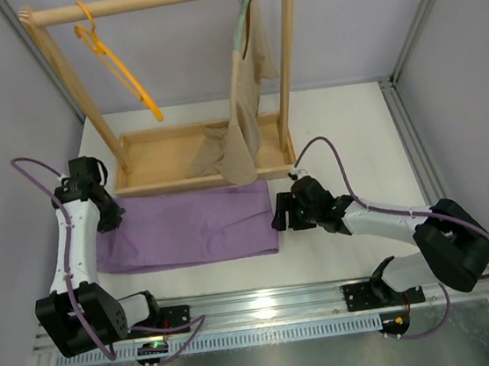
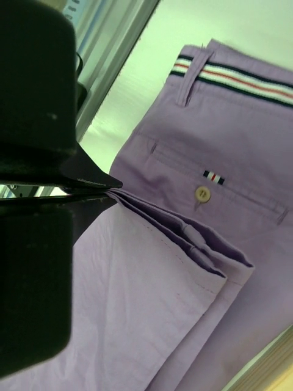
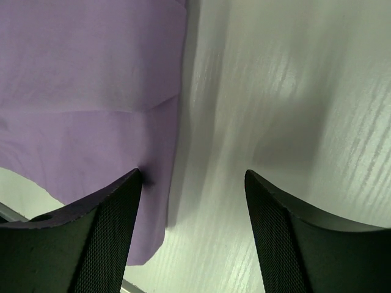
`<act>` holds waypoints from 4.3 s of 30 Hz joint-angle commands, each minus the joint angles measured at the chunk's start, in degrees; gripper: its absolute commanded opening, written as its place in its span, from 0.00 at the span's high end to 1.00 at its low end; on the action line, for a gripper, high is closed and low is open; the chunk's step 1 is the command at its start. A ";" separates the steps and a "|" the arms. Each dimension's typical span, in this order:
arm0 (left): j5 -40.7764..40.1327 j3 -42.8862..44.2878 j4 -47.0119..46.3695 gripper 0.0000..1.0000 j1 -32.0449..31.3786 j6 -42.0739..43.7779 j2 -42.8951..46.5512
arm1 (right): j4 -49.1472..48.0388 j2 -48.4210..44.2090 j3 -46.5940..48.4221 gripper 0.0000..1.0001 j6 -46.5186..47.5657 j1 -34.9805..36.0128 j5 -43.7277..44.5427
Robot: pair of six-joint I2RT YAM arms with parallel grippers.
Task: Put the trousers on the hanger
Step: Fold the trousers
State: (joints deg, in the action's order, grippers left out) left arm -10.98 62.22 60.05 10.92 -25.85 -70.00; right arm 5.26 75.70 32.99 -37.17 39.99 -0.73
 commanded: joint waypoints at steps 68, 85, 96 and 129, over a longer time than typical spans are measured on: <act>23.46 -13.70 -25.16 1.00 -0.02 -12.47 -8.66 | 13.03 -10.49 -2.48 0.18 3.07 -20.48 -9.63; 14.08 -6.15 -15.41 1.00 -0.02 -12.65 -4.36 | 3.09 -14.44 -11.55 0.21 2.01 -20.48 -14.74; 8.17 -8.25 -16.46 1.00 1.82 -8.61 -8.22 | -4.10 -12.33 -14.18 0.19 1.14 -20.21 -19.21; -1.68 -4.64 -11.18 1.00 9.64 -2.81 -12.44 | -0.06 -18.05 -12.78 0.29 -2.38 -10.73 -8.32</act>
State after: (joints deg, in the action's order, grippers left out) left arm -11.22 60.01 51.42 18.24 -30.96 -79.85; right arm 6.15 57.06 19.18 -40.45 27.77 -9.65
